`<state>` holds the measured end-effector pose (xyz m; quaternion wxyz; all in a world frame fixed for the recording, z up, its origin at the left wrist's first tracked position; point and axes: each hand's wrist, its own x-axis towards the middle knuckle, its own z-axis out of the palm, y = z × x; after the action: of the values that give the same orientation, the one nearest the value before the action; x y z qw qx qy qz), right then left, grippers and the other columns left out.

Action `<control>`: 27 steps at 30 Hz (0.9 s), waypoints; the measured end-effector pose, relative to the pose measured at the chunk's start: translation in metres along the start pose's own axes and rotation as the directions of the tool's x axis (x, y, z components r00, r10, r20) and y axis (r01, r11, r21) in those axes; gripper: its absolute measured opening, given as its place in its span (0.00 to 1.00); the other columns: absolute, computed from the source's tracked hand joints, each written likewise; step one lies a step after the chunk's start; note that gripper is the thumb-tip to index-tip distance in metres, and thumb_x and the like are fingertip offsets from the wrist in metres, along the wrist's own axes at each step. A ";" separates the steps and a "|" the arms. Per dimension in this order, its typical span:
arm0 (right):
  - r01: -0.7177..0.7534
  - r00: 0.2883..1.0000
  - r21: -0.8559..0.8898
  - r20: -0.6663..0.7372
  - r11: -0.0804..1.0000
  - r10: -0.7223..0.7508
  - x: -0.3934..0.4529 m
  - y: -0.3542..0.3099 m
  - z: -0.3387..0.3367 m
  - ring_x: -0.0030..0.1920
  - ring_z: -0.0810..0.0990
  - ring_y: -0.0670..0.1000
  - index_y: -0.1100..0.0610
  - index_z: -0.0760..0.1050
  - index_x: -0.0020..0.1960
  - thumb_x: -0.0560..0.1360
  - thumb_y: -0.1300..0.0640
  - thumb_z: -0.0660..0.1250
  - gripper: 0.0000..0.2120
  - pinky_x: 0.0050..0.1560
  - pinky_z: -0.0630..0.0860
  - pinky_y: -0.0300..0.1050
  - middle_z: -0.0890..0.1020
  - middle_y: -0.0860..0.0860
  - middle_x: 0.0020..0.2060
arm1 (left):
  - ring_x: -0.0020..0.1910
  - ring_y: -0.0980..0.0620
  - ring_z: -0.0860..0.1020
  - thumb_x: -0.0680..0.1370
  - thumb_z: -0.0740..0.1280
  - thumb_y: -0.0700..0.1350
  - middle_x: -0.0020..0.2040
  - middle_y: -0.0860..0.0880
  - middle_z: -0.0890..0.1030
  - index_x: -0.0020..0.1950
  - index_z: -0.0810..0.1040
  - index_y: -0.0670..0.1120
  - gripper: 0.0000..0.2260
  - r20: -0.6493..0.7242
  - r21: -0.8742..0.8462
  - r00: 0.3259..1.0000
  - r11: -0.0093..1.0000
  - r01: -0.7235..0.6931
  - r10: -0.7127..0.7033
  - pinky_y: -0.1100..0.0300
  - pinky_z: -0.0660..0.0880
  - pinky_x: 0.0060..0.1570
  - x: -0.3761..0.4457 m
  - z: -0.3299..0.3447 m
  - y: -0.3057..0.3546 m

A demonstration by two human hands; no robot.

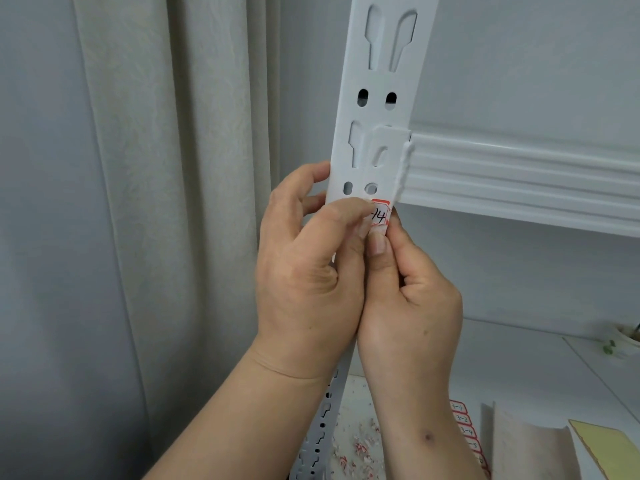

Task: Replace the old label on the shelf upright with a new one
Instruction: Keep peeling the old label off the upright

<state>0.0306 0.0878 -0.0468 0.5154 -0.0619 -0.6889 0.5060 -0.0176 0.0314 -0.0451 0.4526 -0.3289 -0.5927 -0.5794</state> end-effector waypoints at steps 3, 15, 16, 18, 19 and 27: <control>-0.002 1.000 0.005 0.004 1.000 0.002 0.000 0.001 0.000 0.51 0.82 0.38 0.43 0.78 0.62 0.77 0.47 0.60 0.15 0.50 0.78 0.36 0.84 0.39 0.50 | 0.58 0.56 0.76 0.75 0.71 0.35 0.62 0.43 0.73 0.50 0.81 0.48 0.09 0.003 0.007 1.000 1.000 0.015 -0.015 0.70 0.73 0.55 0.003 -0.001 0.002; -0.010 1.000 0.004 0.019 1.000 0.010 0.000 0.002 -0.001 0.53 0.81 0.38 0.44 0.77 0.62 0.77 0.46 0.59 0.16 0.54 0.78 0.42 0.83 0.39 0.52 | 0.63 0.58 0.75 0.77 0.69 0.37 0.64 0.40 0.74 0.54 0.83 0.45 0.08 0.022 0.004 1.000 1.000 0.008 -0.008 0.67 0.74 0.58 0.000 -0.002 0.007; -0.008 1.000 0.007 0.023 1.000 0.008 0.000 0.002 -0.001 0.53 0.81 0.38 0.44 0.77 0.63 0.77 0.46 0.59 0.16 0.54 0.78 0.42 0.83 0.39 0.52 | 0.62 0.51 0.78 0.77 0.69 0.37 0.64 0.40 0.73 0.55 0.83 0.45 0.08 0.022 -0.008 1.000 1.000 0.010 -0.010 0.65 0.75 0.57 0.000 -0.002 0.007; -0.008 1.000 0.013 0.024 1.000 0.008 0.000 0.002 -0.001 0.54 0.80 0.37 0.44 0.77 0.62 0.77 0.46 0.60 0.16 0.55 0.78 0.42 0.83 0.39 0.53 | 0.59 0.47 0.79 0.77 0.70 0.35 0.64 0.43 0.72 0.54 0.82 0.46 0.09 0.023 -0.017 1.000 1.000 0.015 -0.015 0.64 0.77 0.55 0.000 -0.002 0.007; -0.010 1.000 0.019 0.019 1.000 0.009 0.000 0.002 -0.001 0.54 0.80 0.37 0.45 0.77 0.62 0.77 0.46 0.60 0.16 0.55 0.78 0.41 0.83 0.38 0.53 | 0.59 0.50 0.79 0.76 0.71 0.35 0.64 0.44 0.71 0.54 0.83 0.45 0.09 0.023 -0.012 1.000 1.000 0.020 -0.020 0.67 0.76 0.55 0.000 -0.001 0.007; -0.029 1.000 0.031 -0.005 0.999 0.029 -0.001 0.004 0.001 0.52 0.80 0.34 0.46 0.78 0.62 0.77 0.46 0.60 0.16 0.52 0.76 0.32 0.83 0.39 0.52 | 0.49 0.58 0.75 0.74 0.72 0.36 0.60 0.46 0.70 0.46 0.84 0.44 0.04 0.025 0.078 0.999 0.996 0.033 -0.035 0.76 0.70 0.51 0.007 -0.001 0.006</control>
<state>0.0287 0.0887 -0.0504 0.5110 -0.0652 -0.6785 0.5237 -0.0140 0.0304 -0.0365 0.4474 -0.3086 -0.6261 -0.5591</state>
